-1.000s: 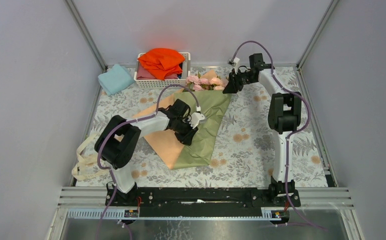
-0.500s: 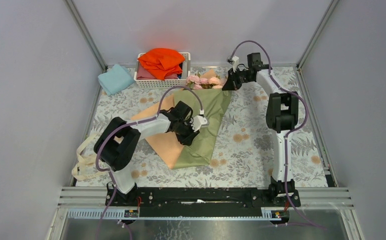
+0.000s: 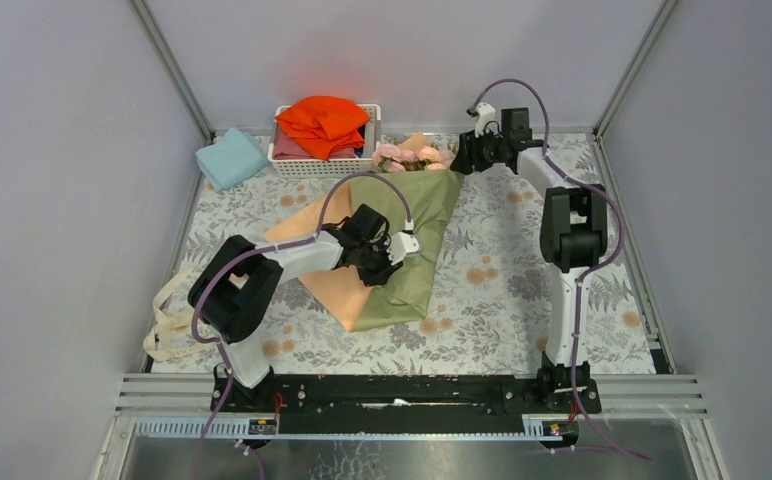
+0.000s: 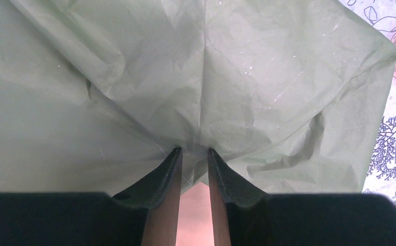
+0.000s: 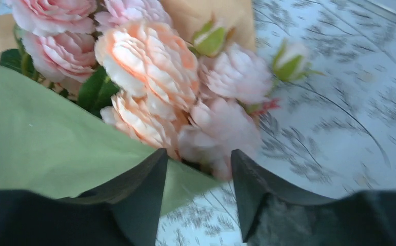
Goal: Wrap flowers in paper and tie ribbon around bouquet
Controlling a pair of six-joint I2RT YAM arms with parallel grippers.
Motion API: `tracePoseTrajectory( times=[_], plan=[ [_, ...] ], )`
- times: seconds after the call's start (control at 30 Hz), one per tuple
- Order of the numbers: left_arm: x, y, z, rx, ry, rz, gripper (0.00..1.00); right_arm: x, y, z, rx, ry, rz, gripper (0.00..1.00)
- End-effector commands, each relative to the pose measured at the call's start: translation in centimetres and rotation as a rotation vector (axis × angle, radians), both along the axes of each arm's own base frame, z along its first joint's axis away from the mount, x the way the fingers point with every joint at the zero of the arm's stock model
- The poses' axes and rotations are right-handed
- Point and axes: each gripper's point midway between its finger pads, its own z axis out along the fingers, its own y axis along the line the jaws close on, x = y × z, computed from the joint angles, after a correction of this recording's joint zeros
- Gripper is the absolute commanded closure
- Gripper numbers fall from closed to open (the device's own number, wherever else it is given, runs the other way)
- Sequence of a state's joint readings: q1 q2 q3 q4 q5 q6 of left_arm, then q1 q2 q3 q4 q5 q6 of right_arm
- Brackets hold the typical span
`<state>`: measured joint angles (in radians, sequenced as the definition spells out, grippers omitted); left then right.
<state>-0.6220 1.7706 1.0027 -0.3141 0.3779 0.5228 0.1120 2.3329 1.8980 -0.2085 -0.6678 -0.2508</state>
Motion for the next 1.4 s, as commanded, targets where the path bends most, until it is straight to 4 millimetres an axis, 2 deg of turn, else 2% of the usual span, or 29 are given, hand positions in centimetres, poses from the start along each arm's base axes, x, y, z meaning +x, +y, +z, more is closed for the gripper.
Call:
tracePoseTrajectory(
  times=[0.0, 0.1, 0.17, 0.23, 0.33, 0.47, 0.53, 0.57, 0.63, 0.73, 0.8, 0.87, 0.93, 0.97, 1.23, 1.37],
  plan=[
    [-3.5, 4.0, -4.0, 0.178, 0.129, 0.019, 0.68, 0.6, -3.8, 7.9, -0.011, -0.144, -0.288, 0.38],
    [-3.1, 3.5, -2.8, 0.161, 0.117, 0.013, 0.67, -1.9, -4.7, 7.0, 0.025, -0.097, -0.377, 0.34],
    [-2.7, 3.1, -2.3, 0.152, 0.109, 0.012, 0.66, -3.8, -3.7, 5.4, 0.099, 0.004, -0.375, 0.33],
    [-2.5, 3.1, -2.4, 0.155, 0.105, 0.007, 0.66, -4.7, -2.8, 3.7, 0.155, 0.097, -0.370, 0.28],
    [-2.5, 3.3, -3.0, 0.171, 0.108, 0.011, 0.66, -4.5, -2.2, 1.8, 0.214, 0.174, -0.400, 0.25],
    [-2.7, 3.4, -3.0, 0.166, 0.107, 0.006, 0.65, -3.3, -1.8, 0.0, 0.280, 0.201, -0.399, 0.25],
    [-2.7, 3.4, -2.9, 0.162, 0.101, 0.001, 0.65, -2.6, -1.7, -1.2, 0.301, 0.224, -0.387, 0.26],
    [-2.7, 3.4, -2.8, 0.162, 0.098, -0.001, 0.65, -2.4, -1.6, -2.4, 0.309, 0.247, -0.382, 0.27],
    [-2.7, 3.5, -2.9, 0.167, 0.096, -0.004, 0.65, -2.2, -1.0, -3.0, 0.362, 0.271, -0.337, 0.31],
    [-2.9, 3.7, -3.3, 0.177, 0.103, -0.010, 0.65, -2.2, 0.7, -2.3, 0.487, 0.285, -0.245, 0.45],
    [-2.9, 3.8, -3.7, 0.188, 0.103, -0.014, 0.65, -2.3, 1.3, -1.5, 0.549, 0.276, -0.199, 0.65],
    [-2.8, 4.2, -4.1, 0.203, 0.095, -0.015, 0.65, -1.9, 1.0, -0.6, 0.587, 0.237, -0.201, 0.83],
    [-2.9, 4.5, -4.4, 0.217, 0.090, -0.022, 0.65, -1.0, 0.1, 0.6, 0.619, 0.199, -0.234, 0.97],
    [-3.0, 4.6, -4.6, 0.222, 0.088, -0.029, 0.65, -0.5, -0.4, 1.2, 0.630, 0.181, -0.251, 1.00],
    [-3.7, 5.6, -5.8, 0.263, 0.097, -0.066, 0.65, 2.3, -2.3, 5.1, 0.626, 0.047, -0.370, 1.00],
    [-4.1, 5.6, -6.1, 0.266, 0.104, -0.077, 0.65, 2.7, -2.9, 5.2, 0.616, 0.034, -0.423, 1.00]
  ],
)
